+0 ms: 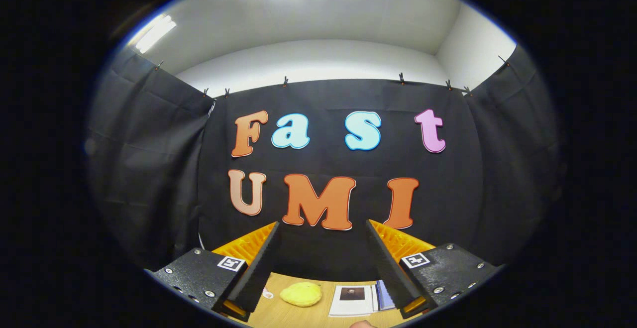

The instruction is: Open the storage box then place both shoes into the box .Put the left shoe in first, then the right shoe, with the right side of both shoes facing outward in a uniform manner.

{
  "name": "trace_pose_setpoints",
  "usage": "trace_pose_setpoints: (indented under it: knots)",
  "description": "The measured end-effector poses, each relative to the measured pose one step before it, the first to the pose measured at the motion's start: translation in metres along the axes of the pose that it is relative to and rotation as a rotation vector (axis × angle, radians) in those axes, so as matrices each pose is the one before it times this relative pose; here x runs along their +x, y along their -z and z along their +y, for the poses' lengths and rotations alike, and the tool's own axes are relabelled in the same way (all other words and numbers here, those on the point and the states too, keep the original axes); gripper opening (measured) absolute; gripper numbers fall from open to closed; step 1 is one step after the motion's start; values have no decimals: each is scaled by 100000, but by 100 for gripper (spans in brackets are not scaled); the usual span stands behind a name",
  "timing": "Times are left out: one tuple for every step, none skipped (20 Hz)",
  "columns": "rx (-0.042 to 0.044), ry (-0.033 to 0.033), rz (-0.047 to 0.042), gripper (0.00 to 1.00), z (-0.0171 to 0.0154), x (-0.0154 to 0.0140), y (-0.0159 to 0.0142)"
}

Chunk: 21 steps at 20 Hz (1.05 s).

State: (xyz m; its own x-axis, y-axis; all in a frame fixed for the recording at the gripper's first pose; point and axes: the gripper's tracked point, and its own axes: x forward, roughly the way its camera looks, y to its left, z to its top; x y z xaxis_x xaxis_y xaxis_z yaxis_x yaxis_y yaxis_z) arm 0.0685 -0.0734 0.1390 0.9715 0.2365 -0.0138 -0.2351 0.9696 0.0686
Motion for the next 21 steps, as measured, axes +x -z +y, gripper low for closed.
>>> trace_pose_setpoints:
  knots:
    - [-797, 605, -1620, 98, -287, -139, -345]
    - [-54, 929, -885, 98, -39, -53, -132]
    - [-195, -79, 106, 98, -19, -114, 109]
    - [-582, 83, 838, 98, 45, 25, 372]
    - [-749, 783, 1294, 98, -157, -146, 418]
    - [-1301, 675, 374, 99, -105, -249, 25]
    - [-1232, 1358, -110, 99, -202, -107, -60]
    - [-595, 502, -531, 99, 31, -32, -210]
    - [-34, -8, -464, 99, 172, -167, -70]
    - [555, -335, -240, 99, 302, -9, -86]
    - [834, -22, -233, 99, 149, 68, -71]
    - [689, -62, -208, 99, -33, -101, -50]
    - [245, 362, -421, 99, -122, -137, -130]
    - [-74, 623, -506, 99, -229, 26, -70]
    - [-77, 515, -986, 99, -163, -74, -138]
    - [-18, 443, -1024, 100, -98, 79, -216]
    - [-10, 148, -1267, 100, -80, -104, -199]
    - [-19, -381, -1015, 100, 61, -107, -159]
    - [172, -393, -918, 100, 72, -130, -84]
    - [-165, 210, -316, 100, -151, 10, -36]
    - [-434, 642, -229, 100, -226, -102, 110]
